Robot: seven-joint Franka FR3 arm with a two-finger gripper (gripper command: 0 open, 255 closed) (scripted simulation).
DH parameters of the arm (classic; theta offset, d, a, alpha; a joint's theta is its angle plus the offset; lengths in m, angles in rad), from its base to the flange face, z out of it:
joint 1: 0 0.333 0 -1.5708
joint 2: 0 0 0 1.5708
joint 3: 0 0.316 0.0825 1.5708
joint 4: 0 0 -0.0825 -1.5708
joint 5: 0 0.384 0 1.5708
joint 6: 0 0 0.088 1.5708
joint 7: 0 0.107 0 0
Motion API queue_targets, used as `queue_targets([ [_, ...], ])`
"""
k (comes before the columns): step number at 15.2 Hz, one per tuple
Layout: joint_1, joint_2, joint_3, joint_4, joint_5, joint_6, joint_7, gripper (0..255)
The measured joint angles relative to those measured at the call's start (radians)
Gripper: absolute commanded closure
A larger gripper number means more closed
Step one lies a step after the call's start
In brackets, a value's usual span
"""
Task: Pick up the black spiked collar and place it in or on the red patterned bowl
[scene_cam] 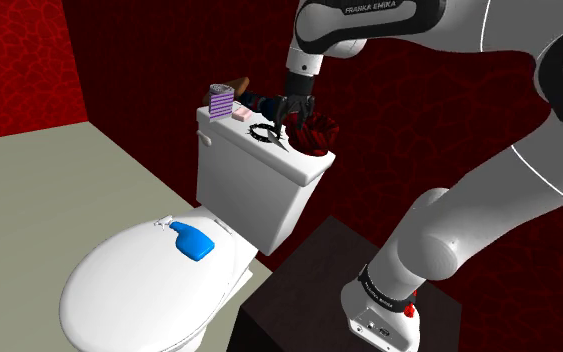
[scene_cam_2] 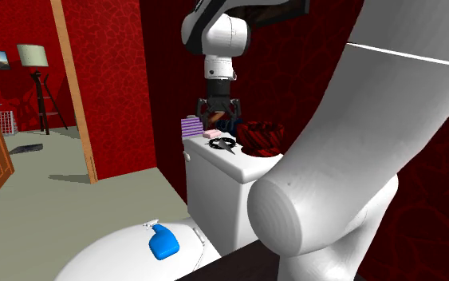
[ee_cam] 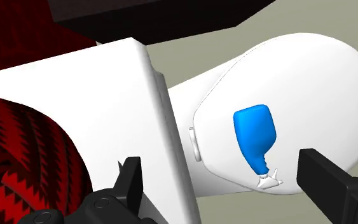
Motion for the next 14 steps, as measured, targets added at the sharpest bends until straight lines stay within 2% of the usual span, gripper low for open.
queue_targets([
  [4, -0.002, 0.140, -0.019, 0.090, 0.014, 0.069, -0.036, 0],
  [12, -0.018, 0.431, -0.038, 0.343, 0.063, 0.140, -0.106, 0],
  [14, -0.023, 0.474, -0.039, 0.376, 0.071, 0.153, -0.116, 0],
])
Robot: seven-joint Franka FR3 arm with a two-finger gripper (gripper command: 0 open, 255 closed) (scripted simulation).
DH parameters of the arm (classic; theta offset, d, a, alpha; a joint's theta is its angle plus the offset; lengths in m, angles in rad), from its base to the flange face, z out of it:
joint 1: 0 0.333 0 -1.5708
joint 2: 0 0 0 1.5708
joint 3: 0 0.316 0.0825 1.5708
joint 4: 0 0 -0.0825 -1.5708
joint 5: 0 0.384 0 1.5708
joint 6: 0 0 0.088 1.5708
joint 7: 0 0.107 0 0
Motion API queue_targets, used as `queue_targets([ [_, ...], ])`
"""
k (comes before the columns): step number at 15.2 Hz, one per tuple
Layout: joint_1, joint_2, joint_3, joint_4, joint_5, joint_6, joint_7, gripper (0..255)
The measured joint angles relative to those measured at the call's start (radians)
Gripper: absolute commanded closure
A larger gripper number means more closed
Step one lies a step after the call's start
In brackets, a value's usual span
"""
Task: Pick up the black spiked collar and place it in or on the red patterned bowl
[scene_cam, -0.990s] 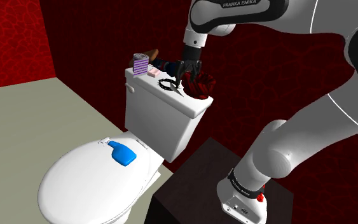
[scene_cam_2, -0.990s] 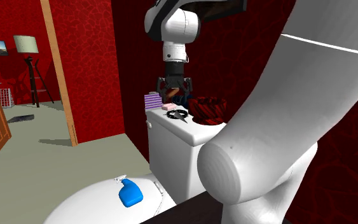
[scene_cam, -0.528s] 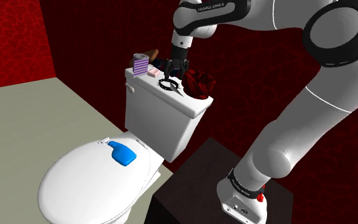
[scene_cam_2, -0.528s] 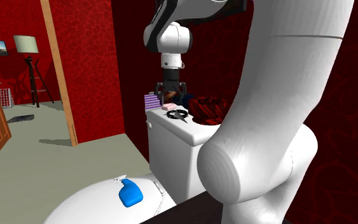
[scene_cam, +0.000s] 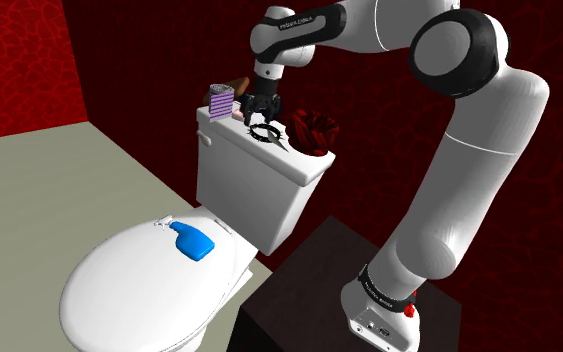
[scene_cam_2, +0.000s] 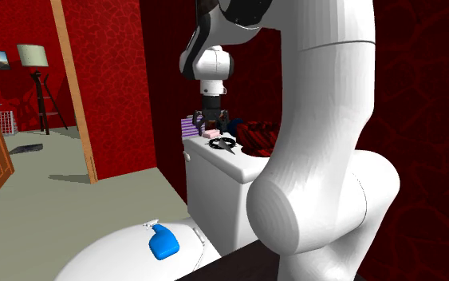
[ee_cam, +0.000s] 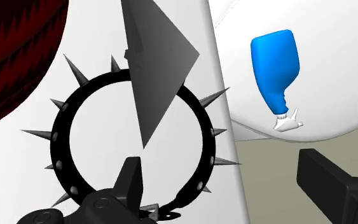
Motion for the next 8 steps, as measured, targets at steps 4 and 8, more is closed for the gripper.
queue_targets([
  [4, 0.001, 0.022, 0.003, -0.025, 0.006, 0.047, -0.002, 0],
  [8, 0.001, 0.034, 0.003, -0.042, 0.009, 0.077, -0.005, 0],
])
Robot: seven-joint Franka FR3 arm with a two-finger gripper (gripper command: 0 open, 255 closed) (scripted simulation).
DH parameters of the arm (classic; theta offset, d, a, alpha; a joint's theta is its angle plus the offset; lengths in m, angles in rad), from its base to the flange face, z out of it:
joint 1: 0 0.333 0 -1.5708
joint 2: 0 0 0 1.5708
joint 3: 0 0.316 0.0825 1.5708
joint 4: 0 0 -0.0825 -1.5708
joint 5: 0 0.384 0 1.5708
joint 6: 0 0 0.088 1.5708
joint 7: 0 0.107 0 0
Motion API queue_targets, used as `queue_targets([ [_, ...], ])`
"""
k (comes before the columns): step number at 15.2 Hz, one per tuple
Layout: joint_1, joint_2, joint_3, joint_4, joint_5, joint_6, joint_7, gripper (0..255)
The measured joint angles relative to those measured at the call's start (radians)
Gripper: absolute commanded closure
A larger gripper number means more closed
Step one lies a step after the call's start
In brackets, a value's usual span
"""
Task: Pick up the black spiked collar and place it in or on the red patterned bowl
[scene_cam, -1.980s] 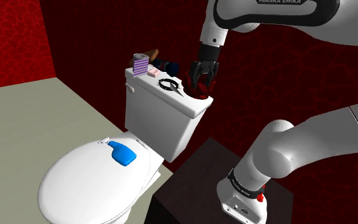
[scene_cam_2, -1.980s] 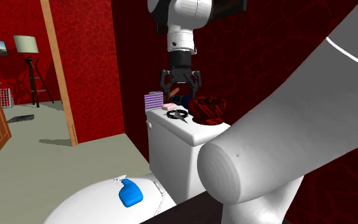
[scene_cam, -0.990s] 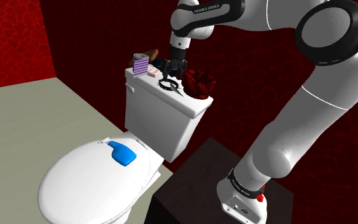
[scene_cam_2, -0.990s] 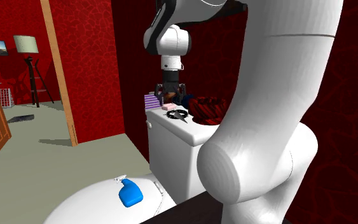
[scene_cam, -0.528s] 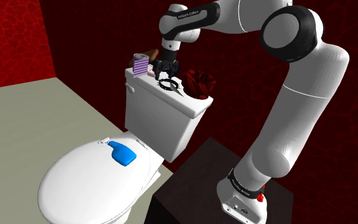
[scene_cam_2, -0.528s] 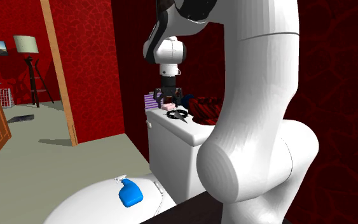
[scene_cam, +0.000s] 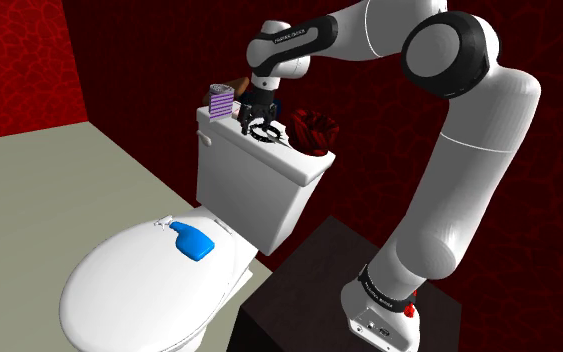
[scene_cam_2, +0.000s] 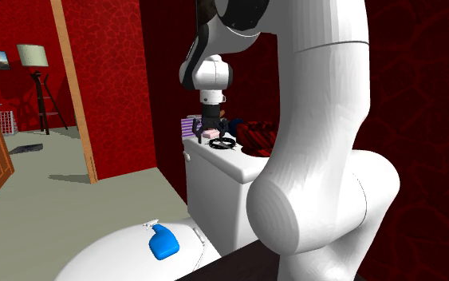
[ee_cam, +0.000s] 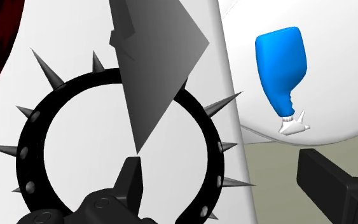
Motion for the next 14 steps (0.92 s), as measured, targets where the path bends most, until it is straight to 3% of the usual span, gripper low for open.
queue_targets([
  [5, 0.000, 0.000, 0.000, -0.002, 0.000, 0.002, 0.000, 0],
  [6, 0.000, 0.000, 0.000, -0.002, 0.000, 0.002, 0.000, 255],
  [14, 0.000, 0.000, 0.000, -0.001, 0.000, 0.002, 0.000, 255],
])
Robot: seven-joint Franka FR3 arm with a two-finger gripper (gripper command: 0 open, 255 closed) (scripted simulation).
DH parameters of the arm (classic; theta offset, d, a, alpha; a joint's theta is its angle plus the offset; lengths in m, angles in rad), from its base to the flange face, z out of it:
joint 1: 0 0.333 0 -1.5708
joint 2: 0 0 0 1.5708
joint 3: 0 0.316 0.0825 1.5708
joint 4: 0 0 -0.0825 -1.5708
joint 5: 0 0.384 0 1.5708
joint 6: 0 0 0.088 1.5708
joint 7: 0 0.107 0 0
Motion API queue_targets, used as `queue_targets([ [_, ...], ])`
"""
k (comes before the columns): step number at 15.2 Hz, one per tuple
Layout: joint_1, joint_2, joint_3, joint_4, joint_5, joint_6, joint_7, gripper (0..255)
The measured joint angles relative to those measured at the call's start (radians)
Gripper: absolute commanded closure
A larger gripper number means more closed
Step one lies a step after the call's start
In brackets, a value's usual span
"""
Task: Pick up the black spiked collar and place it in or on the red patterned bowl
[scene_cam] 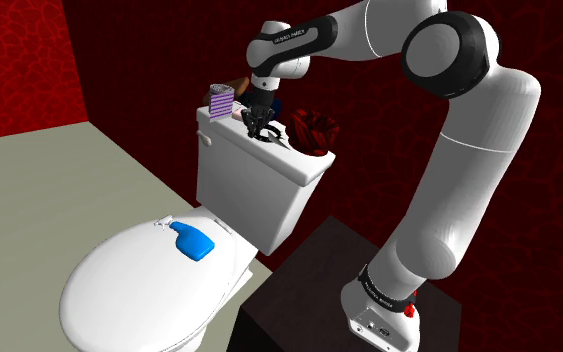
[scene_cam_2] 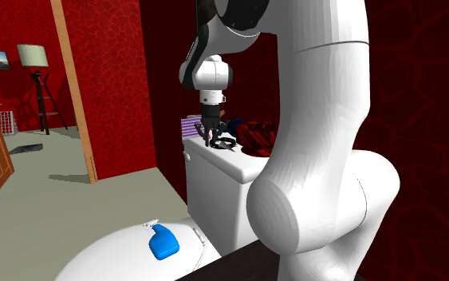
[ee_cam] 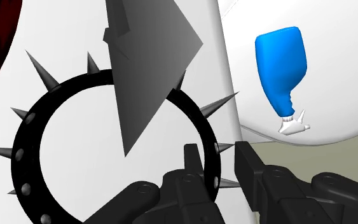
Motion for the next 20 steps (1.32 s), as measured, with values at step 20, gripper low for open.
queue_targets([
  [20, 0.001, -0.061, -0.004, 0.147, -0.017, -0.207, 0.017, 255],
])
